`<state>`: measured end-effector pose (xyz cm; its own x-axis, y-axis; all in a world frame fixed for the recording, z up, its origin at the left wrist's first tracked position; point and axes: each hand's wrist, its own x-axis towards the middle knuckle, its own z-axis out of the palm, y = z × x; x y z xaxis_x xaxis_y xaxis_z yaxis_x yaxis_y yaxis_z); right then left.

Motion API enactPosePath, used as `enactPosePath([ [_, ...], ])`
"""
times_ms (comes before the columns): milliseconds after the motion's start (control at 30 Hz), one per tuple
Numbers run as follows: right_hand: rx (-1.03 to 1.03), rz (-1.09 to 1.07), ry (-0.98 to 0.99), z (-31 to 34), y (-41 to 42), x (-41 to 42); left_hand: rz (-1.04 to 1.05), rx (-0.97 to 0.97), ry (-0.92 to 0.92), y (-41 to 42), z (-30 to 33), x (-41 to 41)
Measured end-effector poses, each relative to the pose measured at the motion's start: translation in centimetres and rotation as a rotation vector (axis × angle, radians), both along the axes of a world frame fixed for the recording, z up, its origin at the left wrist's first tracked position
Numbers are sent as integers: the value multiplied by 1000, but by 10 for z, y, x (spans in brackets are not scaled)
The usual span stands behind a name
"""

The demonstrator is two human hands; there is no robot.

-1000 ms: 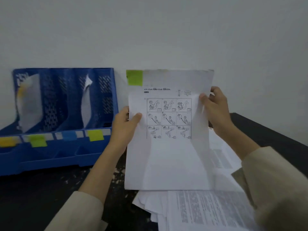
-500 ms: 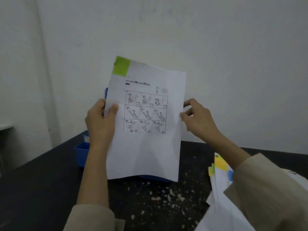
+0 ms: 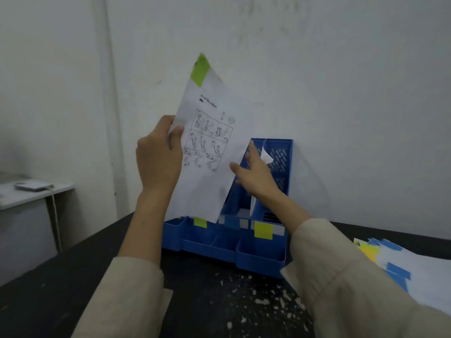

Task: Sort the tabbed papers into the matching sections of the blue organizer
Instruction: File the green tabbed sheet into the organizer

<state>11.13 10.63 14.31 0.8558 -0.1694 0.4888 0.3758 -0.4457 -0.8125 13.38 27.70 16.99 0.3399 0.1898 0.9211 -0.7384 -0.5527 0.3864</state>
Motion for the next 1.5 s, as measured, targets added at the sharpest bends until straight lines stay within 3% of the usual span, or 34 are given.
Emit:
enactPosePath([
  [200,-256,68,140,-5,2,13,53,-84,-49,-12,0,11],
  [533,-278,175,253,-44,15,35,79,-125,-121,-37,7,29],
  [800,-343,164,286,-72,5,37,-8,-115,89,-66,-15,68],
  [1000,-365,172,302,-80,2,42,-97,-164,142,-78,-18,89],
  [1133,-355,151,289,-80,0,42,-224,-1,131,-88,-40,92],
  [1300,-366,79,314,-79,0,42,-204,364,127,-93,-86,86],
  [1400,-365,67,310,-79,0,39,-121,403,29,-85,-100,85],
  [1500,-352,67,310,-76,1,37,-153,333,146,-76,-102,81],
])
